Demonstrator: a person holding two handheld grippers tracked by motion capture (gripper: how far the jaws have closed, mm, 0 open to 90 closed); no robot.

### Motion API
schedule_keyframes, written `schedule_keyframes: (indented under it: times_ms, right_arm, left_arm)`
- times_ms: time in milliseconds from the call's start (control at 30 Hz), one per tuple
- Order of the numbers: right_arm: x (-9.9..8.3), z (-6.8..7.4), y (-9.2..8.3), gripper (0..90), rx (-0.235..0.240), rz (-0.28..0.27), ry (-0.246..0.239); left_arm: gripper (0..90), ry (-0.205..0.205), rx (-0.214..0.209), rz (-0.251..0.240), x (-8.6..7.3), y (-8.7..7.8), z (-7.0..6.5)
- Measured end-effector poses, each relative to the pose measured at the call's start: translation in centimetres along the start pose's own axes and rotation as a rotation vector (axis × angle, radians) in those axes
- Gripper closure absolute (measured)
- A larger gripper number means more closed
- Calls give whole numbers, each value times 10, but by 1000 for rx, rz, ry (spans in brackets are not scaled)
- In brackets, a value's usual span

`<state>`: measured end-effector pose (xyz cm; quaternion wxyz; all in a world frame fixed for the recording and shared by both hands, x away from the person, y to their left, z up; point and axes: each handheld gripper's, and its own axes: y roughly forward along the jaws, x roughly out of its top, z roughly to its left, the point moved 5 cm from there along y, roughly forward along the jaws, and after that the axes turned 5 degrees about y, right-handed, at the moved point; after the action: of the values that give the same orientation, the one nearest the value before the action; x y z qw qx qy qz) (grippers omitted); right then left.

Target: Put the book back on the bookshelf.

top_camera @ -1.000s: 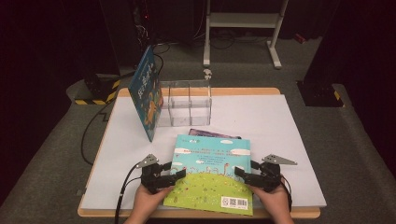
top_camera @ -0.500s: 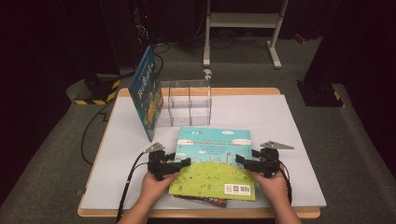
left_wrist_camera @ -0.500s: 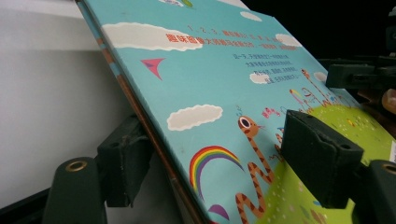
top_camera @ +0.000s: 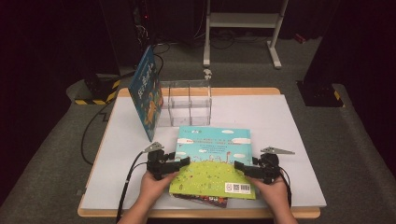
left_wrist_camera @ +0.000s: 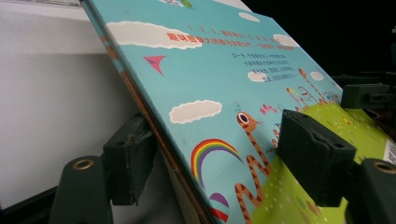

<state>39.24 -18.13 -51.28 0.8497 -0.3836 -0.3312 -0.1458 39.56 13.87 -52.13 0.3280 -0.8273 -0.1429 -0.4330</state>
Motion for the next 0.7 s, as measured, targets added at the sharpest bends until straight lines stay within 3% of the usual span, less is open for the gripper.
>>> schedule_keyframes:
  times_ms: [100,233,467,700]
  right_arm:
    - [3,3,-4,255,-7,-22,-10]
    - [14,13,-16,318,-32,-99,-71]
    - [33,28,-30,398,-48,-193,-138]
    - [49,45,-42,477,-57,-282,-204]
  left_arm:
    - [322,14,7,-24,4,-5,-3]
    - [363,72,31,-73,18,-14,-10]
    - [438,116,68,-144,40,-29,-16]
    - [493,173,115,-249,61,-45,-23]
